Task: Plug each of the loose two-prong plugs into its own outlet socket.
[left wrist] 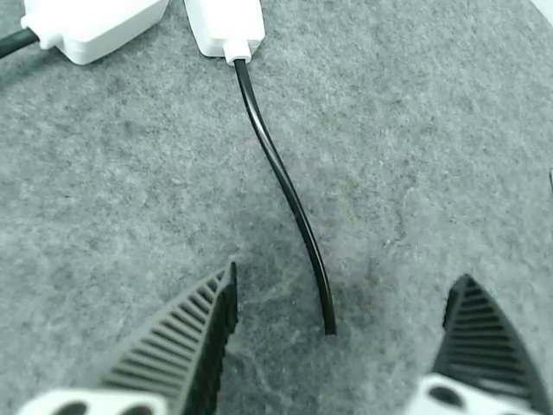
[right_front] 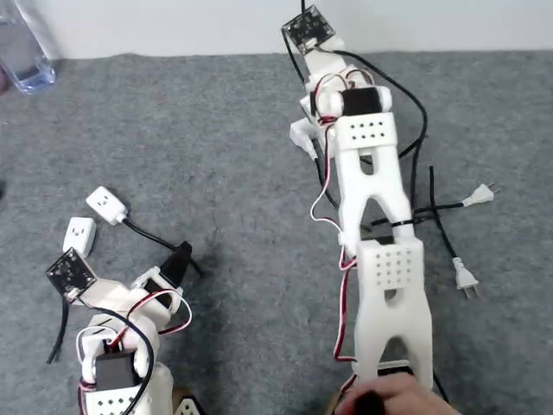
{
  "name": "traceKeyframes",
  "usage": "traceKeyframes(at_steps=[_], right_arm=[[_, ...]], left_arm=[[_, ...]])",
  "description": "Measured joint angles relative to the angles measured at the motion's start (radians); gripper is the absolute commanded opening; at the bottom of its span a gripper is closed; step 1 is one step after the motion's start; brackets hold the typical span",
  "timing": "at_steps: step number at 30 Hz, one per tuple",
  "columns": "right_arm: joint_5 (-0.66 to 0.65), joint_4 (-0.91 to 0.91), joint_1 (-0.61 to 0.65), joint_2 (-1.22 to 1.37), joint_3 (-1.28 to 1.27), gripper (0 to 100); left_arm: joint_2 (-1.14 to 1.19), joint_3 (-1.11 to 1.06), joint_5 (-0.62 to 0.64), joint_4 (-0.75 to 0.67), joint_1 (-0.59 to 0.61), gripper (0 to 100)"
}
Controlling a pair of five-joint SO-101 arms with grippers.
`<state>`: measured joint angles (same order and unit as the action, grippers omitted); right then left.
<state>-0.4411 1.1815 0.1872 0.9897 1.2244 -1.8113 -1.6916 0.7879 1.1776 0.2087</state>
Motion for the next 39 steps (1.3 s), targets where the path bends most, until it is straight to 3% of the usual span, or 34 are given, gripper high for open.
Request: traceKeyframes(at_steps=[4, 11, 24, 32, 39], right_arm=[[0.000, 0.000, -0.005, 0.138, 0.101, 3.4], [0.000, 0.032, 0.000, 0.195, 0.173, 37.4], [-0.003, 0.275, 0.000, 0.195, 0.407, 37.6], [-0.069, 0.565, 0.061, 0.046, 0.408, 37.5], [0.071, 0.572, 0.020, -0.157, 0.239, 37.5]], left_arm=[[0.000, 0.000, 0.000, 0.000, 0.000, 36], [0.000, 0.000, 0.000, 0.000, 0.000, 36], [0.000, 0.000, 0.000, 0.000, 0.000, 36], [0.000, 0.000, -0.002, 0.000, -0.002, 36], [0.000, 0.000, -0.002, 0.000, -0.002, 36]])
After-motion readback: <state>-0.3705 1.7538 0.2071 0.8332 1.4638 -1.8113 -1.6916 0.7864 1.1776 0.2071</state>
